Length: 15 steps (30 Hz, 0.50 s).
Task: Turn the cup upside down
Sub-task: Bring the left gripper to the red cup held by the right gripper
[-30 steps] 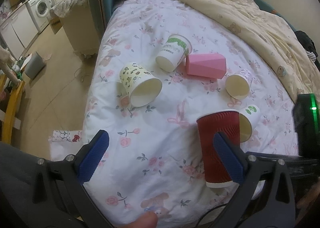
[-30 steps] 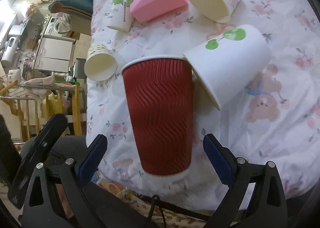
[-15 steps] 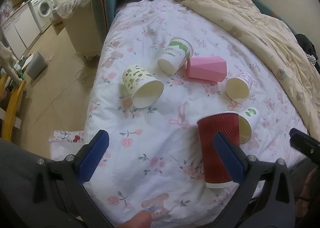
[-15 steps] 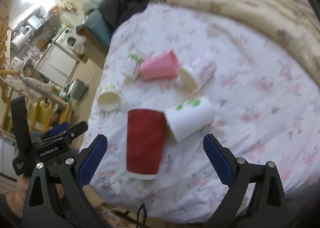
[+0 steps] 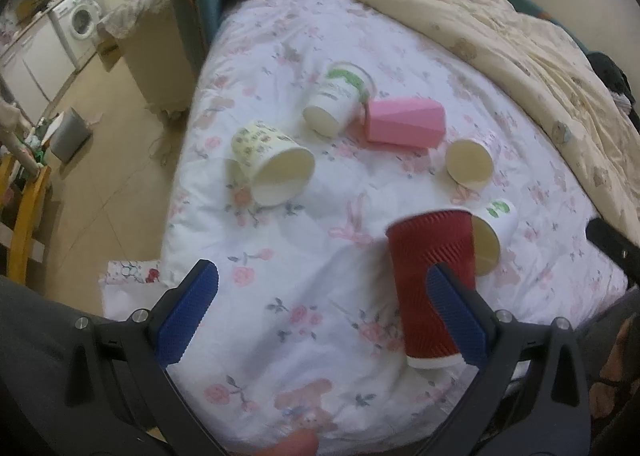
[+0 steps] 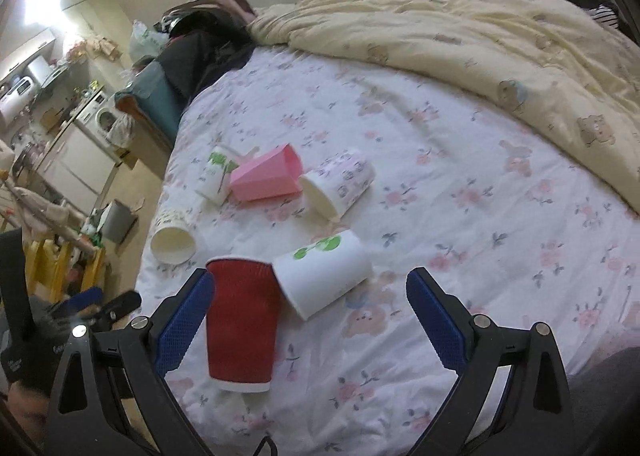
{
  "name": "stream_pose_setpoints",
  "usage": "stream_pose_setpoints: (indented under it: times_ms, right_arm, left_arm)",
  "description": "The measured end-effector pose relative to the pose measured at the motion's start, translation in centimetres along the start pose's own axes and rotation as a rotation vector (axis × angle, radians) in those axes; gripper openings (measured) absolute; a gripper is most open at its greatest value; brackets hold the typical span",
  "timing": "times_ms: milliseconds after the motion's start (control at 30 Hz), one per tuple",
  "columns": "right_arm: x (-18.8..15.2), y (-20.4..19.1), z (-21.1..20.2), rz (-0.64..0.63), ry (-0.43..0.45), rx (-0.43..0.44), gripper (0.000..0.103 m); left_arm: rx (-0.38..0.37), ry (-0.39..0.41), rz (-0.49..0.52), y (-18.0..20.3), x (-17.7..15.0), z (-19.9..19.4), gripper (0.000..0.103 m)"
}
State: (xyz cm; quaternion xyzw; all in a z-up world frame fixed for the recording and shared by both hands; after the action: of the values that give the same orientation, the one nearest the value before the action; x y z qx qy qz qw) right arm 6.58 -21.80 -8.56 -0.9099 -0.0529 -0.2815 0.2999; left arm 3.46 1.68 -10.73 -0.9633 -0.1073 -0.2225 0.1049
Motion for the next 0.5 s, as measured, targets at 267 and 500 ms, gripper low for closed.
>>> stream_pose_setpoints:
  times_ms: [267,500]
  right_arm:
    - [0.4,1.5,-1.5,0.037,0.043,-0.035,0.099]
    - [-0.1,2.7,-1.5,0.065,0.007,-0.047,0.099]
  left_arm:
    - [-0.024,-0.079,0.032,3.9,-1.6,0.4,0.103]
    - [-0.033,-0.165,0.092,7.4,-3.3,1.8,0.102]
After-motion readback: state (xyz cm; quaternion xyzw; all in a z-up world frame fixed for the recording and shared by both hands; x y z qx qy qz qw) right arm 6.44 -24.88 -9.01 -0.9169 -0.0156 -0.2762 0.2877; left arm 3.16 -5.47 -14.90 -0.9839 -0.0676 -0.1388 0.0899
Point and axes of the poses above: each gripper's, at about its wrist camera, not at the fingertips, and z roughly the way its jaws point, y to its right, x to its top, the point moved 7 cm from there along z, roughly the way its jaws point, and after that the axes turned 14 degrees about x, right-handed, at the moved point
